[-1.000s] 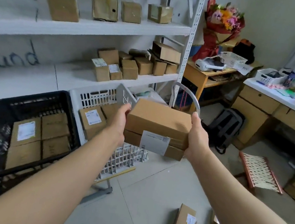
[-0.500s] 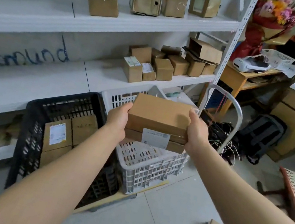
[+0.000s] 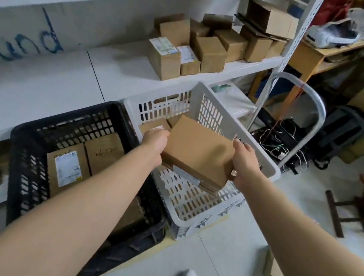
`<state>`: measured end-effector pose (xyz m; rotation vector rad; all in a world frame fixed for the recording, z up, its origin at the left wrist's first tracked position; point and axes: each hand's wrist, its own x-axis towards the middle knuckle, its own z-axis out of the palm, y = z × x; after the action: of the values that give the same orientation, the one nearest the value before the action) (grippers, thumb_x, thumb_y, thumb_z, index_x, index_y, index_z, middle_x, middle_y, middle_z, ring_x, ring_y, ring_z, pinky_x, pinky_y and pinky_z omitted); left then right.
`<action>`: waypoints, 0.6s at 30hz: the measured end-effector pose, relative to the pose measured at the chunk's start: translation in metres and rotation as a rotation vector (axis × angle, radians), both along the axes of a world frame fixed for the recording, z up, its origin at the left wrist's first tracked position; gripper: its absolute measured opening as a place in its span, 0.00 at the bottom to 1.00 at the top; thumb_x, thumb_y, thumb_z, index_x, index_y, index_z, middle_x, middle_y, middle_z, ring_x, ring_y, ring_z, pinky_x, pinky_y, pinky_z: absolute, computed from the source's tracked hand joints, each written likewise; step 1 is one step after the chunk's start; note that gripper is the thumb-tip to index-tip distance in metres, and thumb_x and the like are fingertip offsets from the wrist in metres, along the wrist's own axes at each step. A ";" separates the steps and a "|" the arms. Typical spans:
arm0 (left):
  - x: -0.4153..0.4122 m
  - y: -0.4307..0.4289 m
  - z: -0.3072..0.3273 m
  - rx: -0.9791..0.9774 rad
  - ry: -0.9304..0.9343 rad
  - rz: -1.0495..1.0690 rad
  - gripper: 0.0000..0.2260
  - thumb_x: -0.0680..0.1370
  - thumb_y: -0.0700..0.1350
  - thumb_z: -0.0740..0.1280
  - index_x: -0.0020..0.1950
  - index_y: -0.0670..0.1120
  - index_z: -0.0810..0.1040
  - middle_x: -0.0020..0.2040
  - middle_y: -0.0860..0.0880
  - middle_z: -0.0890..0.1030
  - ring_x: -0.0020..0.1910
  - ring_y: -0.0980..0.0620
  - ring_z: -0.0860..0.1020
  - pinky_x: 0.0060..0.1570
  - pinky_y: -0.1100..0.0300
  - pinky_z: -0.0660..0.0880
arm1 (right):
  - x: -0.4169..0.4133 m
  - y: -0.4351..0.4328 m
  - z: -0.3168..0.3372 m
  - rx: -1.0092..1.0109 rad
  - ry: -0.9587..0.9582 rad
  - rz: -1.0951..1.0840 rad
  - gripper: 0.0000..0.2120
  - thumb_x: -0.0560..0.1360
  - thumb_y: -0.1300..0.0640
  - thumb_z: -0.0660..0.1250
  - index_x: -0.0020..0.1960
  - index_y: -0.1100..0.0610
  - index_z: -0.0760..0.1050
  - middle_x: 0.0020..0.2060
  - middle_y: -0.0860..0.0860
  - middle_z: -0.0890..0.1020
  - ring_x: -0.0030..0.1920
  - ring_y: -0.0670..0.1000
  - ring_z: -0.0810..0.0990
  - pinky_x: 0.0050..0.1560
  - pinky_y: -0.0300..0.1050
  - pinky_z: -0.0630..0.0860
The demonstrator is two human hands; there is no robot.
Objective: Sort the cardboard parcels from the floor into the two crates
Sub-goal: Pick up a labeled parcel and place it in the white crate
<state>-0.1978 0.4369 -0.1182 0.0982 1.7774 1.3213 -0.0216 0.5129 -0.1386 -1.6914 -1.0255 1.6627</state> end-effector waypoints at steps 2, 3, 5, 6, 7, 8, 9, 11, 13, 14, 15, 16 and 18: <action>-0.004 0.012 -0.014 -0.035 0.003 -0.023 0.10 0.80 0.39 0.59 0.61 0.45 0.74 0.56 0.43 0.77 0.53 0.43 0.76 0.54 0.51 0.74 | -0.002 0.010 -0.015 -0.073 -0.020 0.034 0.23 0.79 0.45 0.58 0.69 0.55 0.65 0.60 0.54 0.73 0.56 0.56 0.74 0.58 0.57 0.75; -0.007 0.018 -0.022 -0.054 0.008 -0.028 0.11 0.80 0.39 0.59 0.61 0.44 0.74 0.56 0.43 0.77 0.53 0.43 0.76 0.53 0.51 0.74 | -0.005 0.014 -0.021 -0.104 -0.035 0.045 0.20 0.79 0.46 0.58 0.66 0.56 0.66 0.56 0.55 0.75 0.52 0.56 0.75 0.57 0.57 0.76; -0.012 0.029 -0.040 -0.098 -0.006 -0.038 0.13 0.81 0.39 0.58 0.64 0.43 0.73 0.51 0.43 0.77 0.47 0.44 0.76 0.46 0.53 0.73 | -0.011 0.020 -0.031 -0.142 -0.079 0.056 0.18 0.79 0.47 0.59 0.62 0.59 0.67 0.50 0.57 0.77 0.49 0.57 0.77 0.56 0.58 0.77; -0.015 0.034 -0.049 -0.127 -0.012 -0.047 0.14 0.80 0.38 0.57 0.65 0.43 0.73 0.49 0.43 0.77 0.43 0.45 0.75 0.43 0.53 0.72 | -0.013 0.025 -0.040 -0.158 -0.121 0.059 0.21 0.78 0.46 0.61 0.61 0.61 0.69 0.49 0.58 0.78 0.50 0.58 0.78 0.56 0.59 0.77; -0.017 0.039 -0.059 -0.158 -0.010 -0.062 0.15 0.80 0.37 0.56 0.65 0.42 0.73 0.49 0.42 0.77 0.41 0.45 0.75 0.41 0.54 0.71 | -0.015 0.030 -0.050 -0.173 -0.167 0.073 0.23 0.75 0.45 0.62 0.60 0.62 0.70 0.50 0.58 0.79 0.50 0.59 0.79 0.56 0.59 0.78; -0.019 0.043 -0.069 -0.186 -0.001 -0.080 0.15 0.80 0.37 0.55 0.65 0.41 0.73 0.51 0.41 0.78 0.41 0.45 0.74 0.40 0.55 0.71 | -0.016 0.034 -0.058 -0.193 -0.206 0.093 0.23 0.73 0.45 0.63 0.58 0.63 0.72 0.49 0.59 0.79 0.49 0.60 0.80 0.55 0.58 0.78; -0.020 0.047 -0.079 -0.210 0.013 -0.094 0.16 0.80 0.37 0.55 0.65 0.39 0.73 0.53 0.39 0.78 0.42 0.45 0.74 0.38 0.56 0.71 | -0.018 0.038 -0.065 -0.209 -0.230 0.117 0.20 0.73 0.46 0.63 0.52 0.63 0.73 0.47 0.59 0.79 0.48 0.59 0.80 0.55 0.56 0.78; -0.021 0.056 -0.100 -0.248 0.039 -0.113 0.16 0.80 0.38 0.55 0.65 0.38 0.74 0.58 0.40 0.79 0.43 0.45 0.75 0.33 0.60 0.70 | -0.022 0.041 -0.076 -0.265 -0.246 0.171 0.13 0.77 0.51 0.61 0.42 0.61 0.70 0.41 0.58 0.77 0.44 0.56 0.78 0.51 0.49 0.77; -0.023 0.064 -0.117 -0.286 0.030 -0.117 0.16 0.80 0.38 0.56 0.66 0.38 0.73 0.60 0.40 0.78 0.45 0.45 0.75 0.32 0.61 0.70 | -0.026 0.045 -0.093 -0.317 -0.253 0.224 0.13 0.78 0.53 0.60 0.40 0.61 0.70 0.39 0.58 0.75 0.41 0.56 0.75 0.50 0.54 0.78; -0.023 0.066 -0.123 -0.311 0.029 -0.118 0.16 0.80 0.38 0.56 0.66 0.38 0.72 0.60 0.40 0.78 0.46 0.45 0.74 0.34 0.60 0.71 | -0.029 0.047 -0.102 -0.331 -0.254 0.250 0.13 0.78 0.53 0.59 0.41 0.61 0.71 0.39 0.58 0.75 0.41 0.56 0.75 0.50 0.55 0.78; -0.025 0.069 -0.131 -0.330 0.036 -0.115 0.16 0.80 0.38 0.56 0.66 0.37 0.71 0.59 0.41 0.77 0.46 0.45 0.74 0.36 0.58 0.71 | -0.032 0.048 -0.108 -0.338 -0.252 0.260 0.14 0.78 0.52 0.59 0.41 0.61 0.71 0.38 0.57 0.75 0.40 0.55 0.75 0.49 0.54 0.77; -0.026 0.072 -0.138 -0.355 0.046 -0.119 0.16 0.80 0.38 0.55 0.67 0.37 0.71 0.61 0.40 0.76 0.47 0.45 0.73 0.38 0.57 0.71 | -0.035 0.049 -0.116 -0.344 -0.263 0.278 0.14 0.78 0.51 0.58 0.40 0.60 0.71 0.36 0.56 0.75 0.38 0.54 0.74 0.46 0.52 0.76; -0.029 0.077 -0.150 -0.398 0.057 -0.143 0.17 0.81 0.37 0.53 0.68 0.37 0.69 0.64 0.40 0.74 0.49 0.45 0.73 0.40 0.59 0.72 | -0.043 0.053 -0.131 -0.358 -0.324 0.329 0.16 0.79 0.51 0.56 0.36 0.58 0.69 0.31 0.54 0.71 0.32 0.52 0.70 0.38 0.46 0.70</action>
<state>-0.2264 0.5137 -0.2685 0.0409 2.0086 0.8530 -0.0642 0.5655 -0.2696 -2.1746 -1.2711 1.9080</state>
